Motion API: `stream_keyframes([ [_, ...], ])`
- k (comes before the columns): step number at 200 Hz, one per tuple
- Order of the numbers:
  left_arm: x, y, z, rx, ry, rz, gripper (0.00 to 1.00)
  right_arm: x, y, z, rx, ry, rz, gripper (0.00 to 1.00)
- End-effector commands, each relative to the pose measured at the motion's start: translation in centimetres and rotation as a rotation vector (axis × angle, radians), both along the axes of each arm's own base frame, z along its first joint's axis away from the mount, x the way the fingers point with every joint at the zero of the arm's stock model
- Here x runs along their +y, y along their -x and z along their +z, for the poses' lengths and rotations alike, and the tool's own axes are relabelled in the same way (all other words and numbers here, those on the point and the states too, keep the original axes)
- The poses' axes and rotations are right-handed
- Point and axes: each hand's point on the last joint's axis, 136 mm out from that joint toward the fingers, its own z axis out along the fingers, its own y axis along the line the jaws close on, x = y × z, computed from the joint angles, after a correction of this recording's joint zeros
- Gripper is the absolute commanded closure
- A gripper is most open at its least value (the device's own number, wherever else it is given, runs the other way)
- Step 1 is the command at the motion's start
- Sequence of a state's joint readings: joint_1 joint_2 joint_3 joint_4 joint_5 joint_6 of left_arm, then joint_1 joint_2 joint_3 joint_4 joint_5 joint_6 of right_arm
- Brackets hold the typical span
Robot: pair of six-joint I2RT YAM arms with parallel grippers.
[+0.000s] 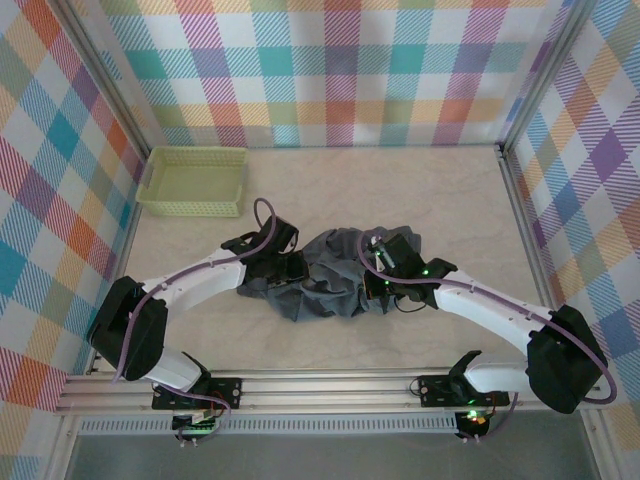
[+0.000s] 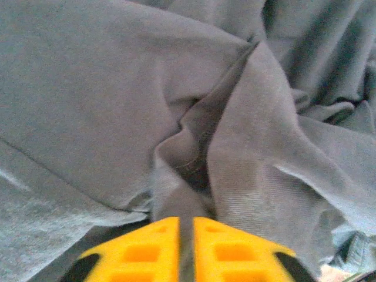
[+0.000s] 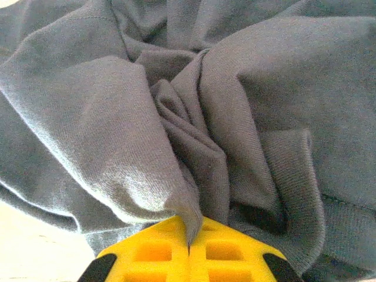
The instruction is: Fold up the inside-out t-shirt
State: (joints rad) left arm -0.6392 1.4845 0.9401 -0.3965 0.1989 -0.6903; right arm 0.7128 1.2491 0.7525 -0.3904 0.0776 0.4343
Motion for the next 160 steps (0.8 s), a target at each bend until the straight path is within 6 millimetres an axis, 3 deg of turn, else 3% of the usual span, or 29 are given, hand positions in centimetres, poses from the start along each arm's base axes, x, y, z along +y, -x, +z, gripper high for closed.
stream_keyframes([
  [1, -0.8, -0.4, 1.2, -0.041, 0.031, -0.023, 0.95, -0.3, -0.5, 0.7, -0.018, 0.005, -0.03, 1.0],
  [12, -0.6, -0.7, 1.8, -0.059, 0.021, -0.019, 1.0, -0.5, -0.6, 0.9, -0.024, 0.006, -0.041, 1.0],
  [41, 0.3, -0.9, 3.7, -0.11, -0.014, -0.009, 1.0, -0.8, -0.8, 1.0, -0.024, 0.004, -0.062, 1.0],
  [55, 1.5, -0.7, 3.7, -0.111, -0.072, 0.005, 0.85, -0.8, -0.8, 1.1, -0.022, -0.001, -0.06, 1.0],
  [70, 2.2, -0.3, 3.3, -0.11, -0.101, -0.001, 0.72, -0.6, -0.8, 1.2, -0.023, -0.007, -0.054, 1.0],
  [108, 1.2, 0.8, 1.3, -0.066, -0.066, -0.082, 0.58, -0.4, -0.8, 1.3, -0.024, -0.012, -0.047, 1.0],
  [160, -0.1, 0.8, -1.3, -0.013, -0.037, -0.107, 0.59, -0.3, -0.8, 1.4, -0.02, -0.02, -0.044, 1.0],
])
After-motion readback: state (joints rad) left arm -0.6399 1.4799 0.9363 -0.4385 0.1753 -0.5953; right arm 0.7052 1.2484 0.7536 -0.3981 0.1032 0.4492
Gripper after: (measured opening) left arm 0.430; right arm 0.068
